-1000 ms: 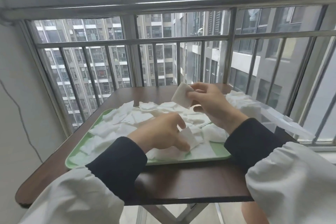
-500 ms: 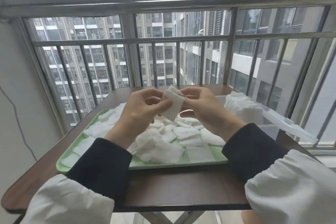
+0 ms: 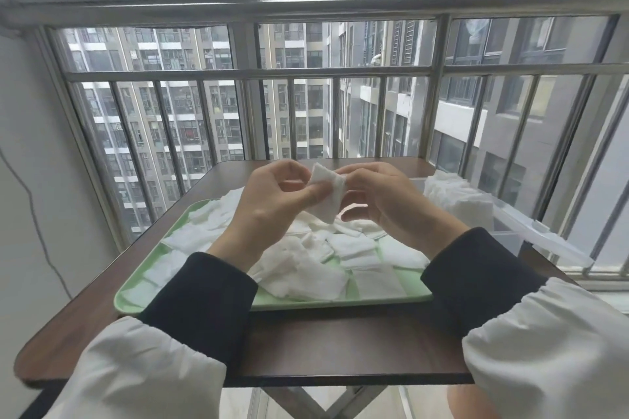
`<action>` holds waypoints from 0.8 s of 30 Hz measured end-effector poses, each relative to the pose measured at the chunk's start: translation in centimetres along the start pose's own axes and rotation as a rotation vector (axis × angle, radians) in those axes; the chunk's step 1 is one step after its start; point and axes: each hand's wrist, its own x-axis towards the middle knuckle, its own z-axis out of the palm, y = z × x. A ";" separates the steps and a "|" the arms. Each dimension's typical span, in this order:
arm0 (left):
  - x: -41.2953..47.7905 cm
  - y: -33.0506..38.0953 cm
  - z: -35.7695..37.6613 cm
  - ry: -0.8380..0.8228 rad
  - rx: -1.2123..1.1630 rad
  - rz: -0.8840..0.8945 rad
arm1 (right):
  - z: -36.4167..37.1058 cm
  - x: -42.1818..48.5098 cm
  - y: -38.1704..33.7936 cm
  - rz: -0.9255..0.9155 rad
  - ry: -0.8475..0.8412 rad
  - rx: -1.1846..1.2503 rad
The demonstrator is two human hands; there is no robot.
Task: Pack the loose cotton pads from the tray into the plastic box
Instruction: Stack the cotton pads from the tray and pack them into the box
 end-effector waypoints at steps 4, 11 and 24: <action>-0.2 0.0 0.0 0.011 -0.096 -0.025 | -0.6 -0.7 -2.3 -0.088 0.044 -0.399; -0.2 -0.3 0.2 -0.015 -0.165 -0.077 | -3.5 -2.7 -4.7 0.165 -0.209 -1.350; -0.2 -0.8 0.6 -0.025 -0.099 -0.072 | -2.6 -3.7 -1.3 0.214 -0.323 -1.736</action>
